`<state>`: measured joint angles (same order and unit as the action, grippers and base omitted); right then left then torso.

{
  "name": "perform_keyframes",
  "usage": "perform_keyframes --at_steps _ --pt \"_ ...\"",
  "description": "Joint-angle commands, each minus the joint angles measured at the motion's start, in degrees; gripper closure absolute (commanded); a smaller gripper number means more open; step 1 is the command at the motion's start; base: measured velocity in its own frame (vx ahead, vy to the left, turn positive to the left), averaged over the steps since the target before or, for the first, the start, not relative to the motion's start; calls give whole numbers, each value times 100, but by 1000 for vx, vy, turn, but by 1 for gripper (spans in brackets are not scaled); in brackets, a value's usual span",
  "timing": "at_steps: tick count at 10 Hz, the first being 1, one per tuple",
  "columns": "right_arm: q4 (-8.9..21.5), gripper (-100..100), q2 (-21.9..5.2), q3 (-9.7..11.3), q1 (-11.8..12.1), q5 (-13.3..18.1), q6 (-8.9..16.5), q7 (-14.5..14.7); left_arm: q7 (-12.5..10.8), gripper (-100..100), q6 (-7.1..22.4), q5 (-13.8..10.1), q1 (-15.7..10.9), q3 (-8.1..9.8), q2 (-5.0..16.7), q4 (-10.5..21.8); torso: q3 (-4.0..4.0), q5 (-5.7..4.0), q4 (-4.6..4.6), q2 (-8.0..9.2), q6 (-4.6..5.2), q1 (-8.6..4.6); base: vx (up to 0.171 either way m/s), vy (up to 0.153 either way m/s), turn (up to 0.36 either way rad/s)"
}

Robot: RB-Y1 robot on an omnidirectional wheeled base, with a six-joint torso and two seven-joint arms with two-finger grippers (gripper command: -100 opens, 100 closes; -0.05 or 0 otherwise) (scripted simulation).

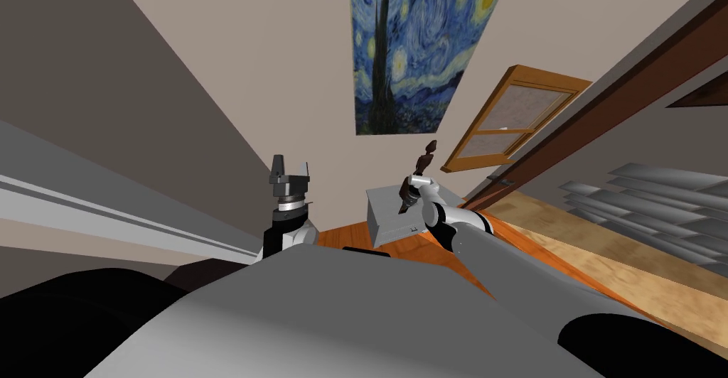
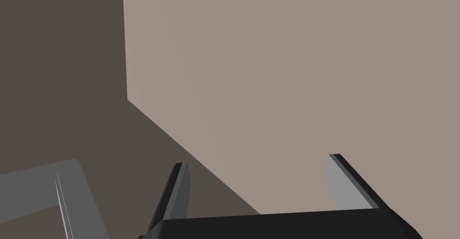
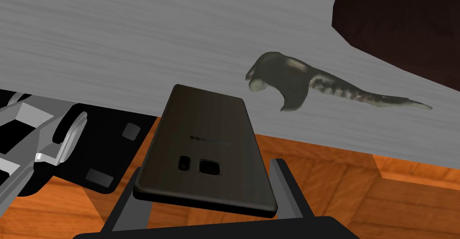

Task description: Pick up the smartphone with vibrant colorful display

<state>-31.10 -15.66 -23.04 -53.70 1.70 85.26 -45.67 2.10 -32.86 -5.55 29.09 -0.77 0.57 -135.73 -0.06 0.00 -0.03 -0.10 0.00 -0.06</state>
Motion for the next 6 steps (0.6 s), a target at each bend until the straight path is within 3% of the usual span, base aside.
perform_keyframes --at_steps 1,3,5,6 --pt "-134 100 -16 -7 -31 14 172 -20 0 0 0 0 0 0 0 0 0 0 0 0 0 0 -14 -7 27" --pt "-185 100 -37 -12 -137 38 345 -59 0 0 0 0 0 0 0 0 6 2 5 7 3 -1 -18 -13 29" --pt "-72 100 -52 -11 -183 34 266 -53 0 0 0 0 0 0 0 0 5 1 3 7 8 0 -5 -4 5" --pt "-87 0 -49 -10 -180 35 284 -52 0 0 0 0 0 0 0 0 3 1 2 5 9 2 0 0 0"
